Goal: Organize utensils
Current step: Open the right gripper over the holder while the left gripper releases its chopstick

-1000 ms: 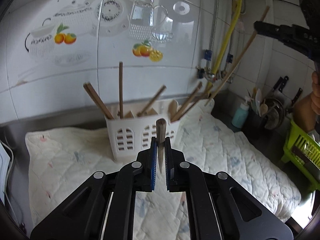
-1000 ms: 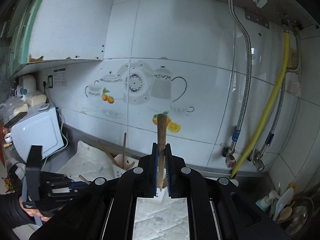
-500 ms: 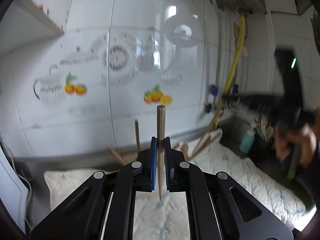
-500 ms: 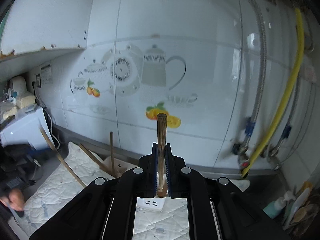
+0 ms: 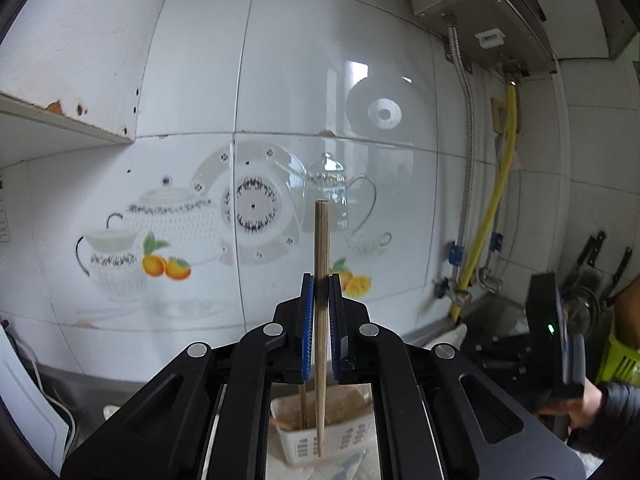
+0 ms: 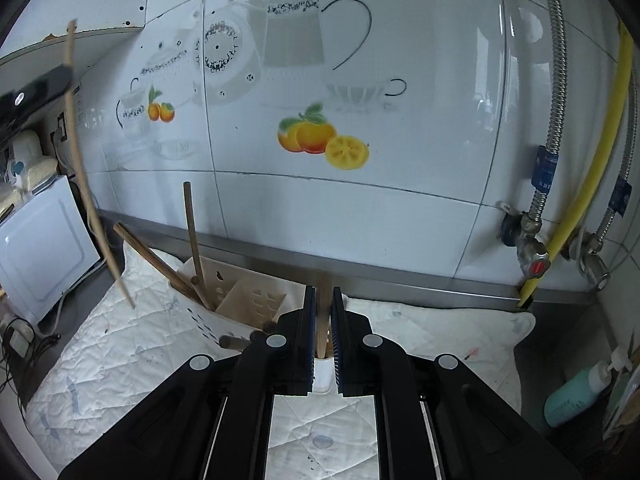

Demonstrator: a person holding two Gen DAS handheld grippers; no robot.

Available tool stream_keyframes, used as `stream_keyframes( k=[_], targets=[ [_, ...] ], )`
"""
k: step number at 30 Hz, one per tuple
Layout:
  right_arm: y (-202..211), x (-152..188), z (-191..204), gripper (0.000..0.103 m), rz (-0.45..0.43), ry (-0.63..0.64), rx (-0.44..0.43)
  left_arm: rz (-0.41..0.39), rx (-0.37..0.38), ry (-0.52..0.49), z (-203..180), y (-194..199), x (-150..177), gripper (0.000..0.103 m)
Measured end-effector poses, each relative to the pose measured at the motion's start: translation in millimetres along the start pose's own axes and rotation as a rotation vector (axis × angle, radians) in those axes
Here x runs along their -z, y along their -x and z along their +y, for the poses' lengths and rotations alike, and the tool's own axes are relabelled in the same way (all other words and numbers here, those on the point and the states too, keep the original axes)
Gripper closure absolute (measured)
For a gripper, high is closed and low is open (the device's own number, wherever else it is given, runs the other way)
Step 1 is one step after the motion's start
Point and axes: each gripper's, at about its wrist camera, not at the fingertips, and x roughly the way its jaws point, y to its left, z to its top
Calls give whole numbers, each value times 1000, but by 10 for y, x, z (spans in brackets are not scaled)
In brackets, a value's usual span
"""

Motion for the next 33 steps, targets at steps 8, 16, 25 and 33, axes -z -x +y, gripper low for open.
stream_keyframes(
  k=[8,16,25,33],
  targets=[
    [185,2,0,78,-46,32,-1,-10,-20,5,-20,-346,92,97],
    [361,60,56,71,-86,56,-28,31,-32,62,103,-616,278,97],
    [541,193,170,64,-114,62,-54,92,-26,68,149,-682,460,94],
    [725,413,242,59,-109,26,-54,114,-21,69,127,-499,537,71]
  ],
)
